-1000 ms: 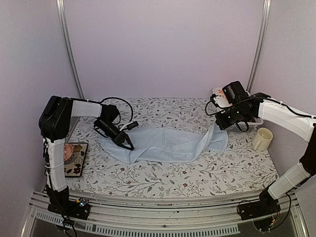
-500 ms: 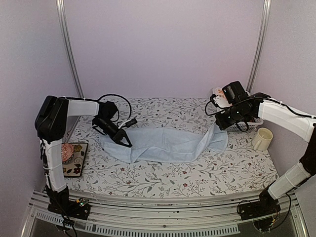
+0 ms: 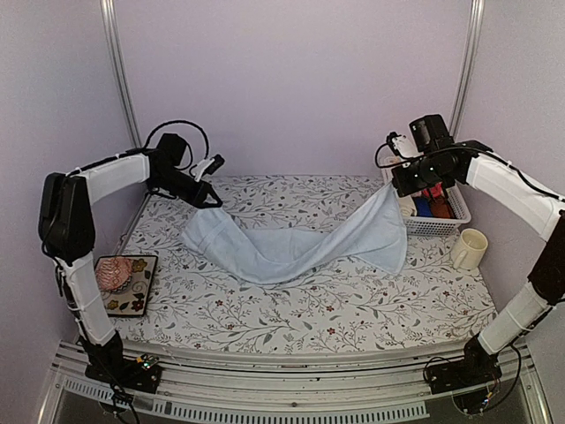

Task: Roll the towels
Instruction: Flatten out the towel at the center of the board.

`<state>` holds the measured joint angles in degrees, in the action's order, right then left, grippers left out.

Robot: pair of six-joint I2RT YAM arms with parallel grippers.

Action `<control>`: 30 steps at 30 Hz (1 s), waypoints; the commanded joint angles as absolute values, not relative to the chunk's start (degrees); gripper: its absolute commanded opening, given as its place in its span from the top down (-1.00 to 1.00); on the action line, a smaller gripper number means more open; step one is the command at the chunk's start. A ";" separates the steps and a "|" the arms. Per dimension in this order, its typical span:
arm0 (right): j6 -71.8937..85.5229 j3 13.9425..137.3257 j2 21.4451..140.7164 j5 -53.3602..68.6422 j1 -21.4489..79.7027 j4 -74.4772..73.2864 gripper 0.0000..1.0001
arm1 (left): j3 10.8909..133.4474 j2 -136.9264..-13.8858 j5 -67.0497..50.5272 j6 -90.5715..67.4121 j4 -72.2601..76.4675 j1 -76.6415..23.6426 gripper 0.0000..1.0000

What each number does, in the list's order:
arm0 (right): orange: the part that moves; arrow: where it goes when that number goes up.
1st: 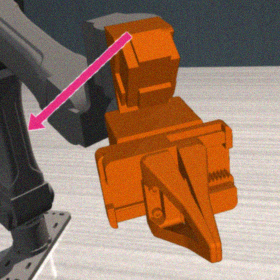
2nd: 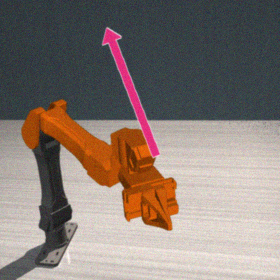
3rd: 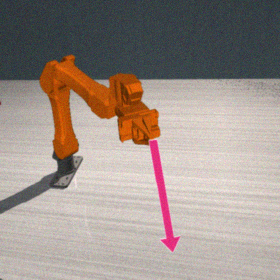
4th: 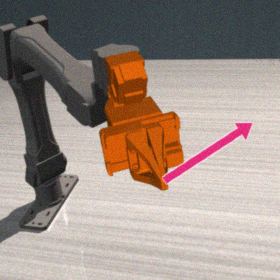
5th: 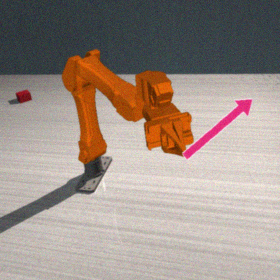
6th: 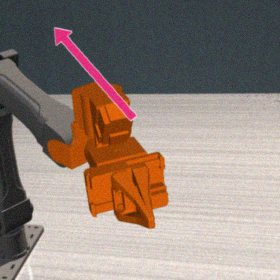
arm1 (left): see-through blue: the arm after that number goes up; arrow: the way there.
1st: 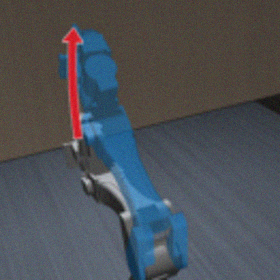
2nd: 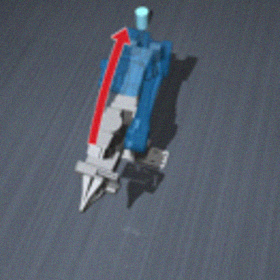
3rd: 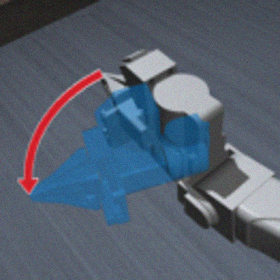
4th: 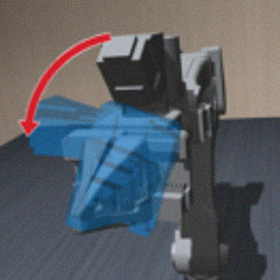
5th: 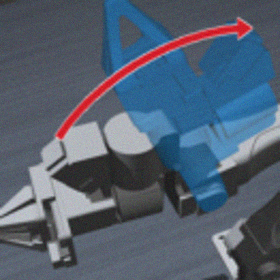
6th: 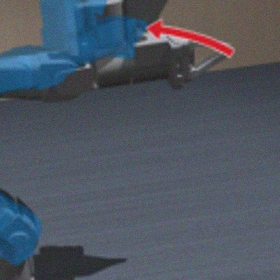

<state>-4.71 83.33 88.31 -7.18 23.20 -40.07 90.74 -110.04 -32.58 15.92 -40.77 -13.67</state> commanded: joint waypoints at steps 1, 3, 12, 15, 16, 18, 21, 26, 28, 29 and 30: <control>-6.71 88.85 90.23 -7.54 20.70 -38.49 0.95 | 94.68 -104.39 -28.50 7.82 -31.18 -12.25 1.00; -7.83 89.63 89.41 -6.64 20.70 -37.26 0.95 | 94.39 -101.88 -27.28 5.17 -27.63 -11.81 1.00; -10.33 85.63 79.06 -6.22 20.03 -36.95 0.95 | 75.39 -79.76 -25.47 -0.12 -6.12 -8.22 1.00; -11.54 84.17 74.14 -5.21 19.96 -37.99 0.95 | 69.58 -72.74 -27.11 -1.17 -1.25 -8.22 1.00; -12.14 83.87 71.90 -4.62 20.00 -38.51 0.95 | 67.95 -70.71 -28.16 -1.66 -0.38 -8.26 1.00; -13.13 83.30 68.57 -4.46 19.99 -39.30 0.95 | 64.88 -66.44 -30.73 -2.33 0.61 -8.33 1.00; -13.53 83.23 62.92 -4.86 19.98 -39.90 0.95 | 61.30 -59.34 -33.33 -2.49 0.97 -8.86 1.00; -12.72 84.27 54.25 -6.26 19.98 -37.85 0.95 | 55.55 -47.27 -27.90 -4.99 3.87 -10.03 1.00; -12.19 84.98 53.55 -8.72 20.00 -38.57 0.96 | 54.21 -43.50 -25.41 -5.23 4.08 -10.04 1.00; -11.74 85.11 54.26 -9.82 20.01 -39.80 0.95 | 54.02 -42.57 -24.04 -5.20 3.66 -10.07 1.00; -11.42 85.22 55.83 -10.52 19.97 -41.19 0.96 | 54.16 -42.47 -22.14 -5.19 2.71 -10.08 1.00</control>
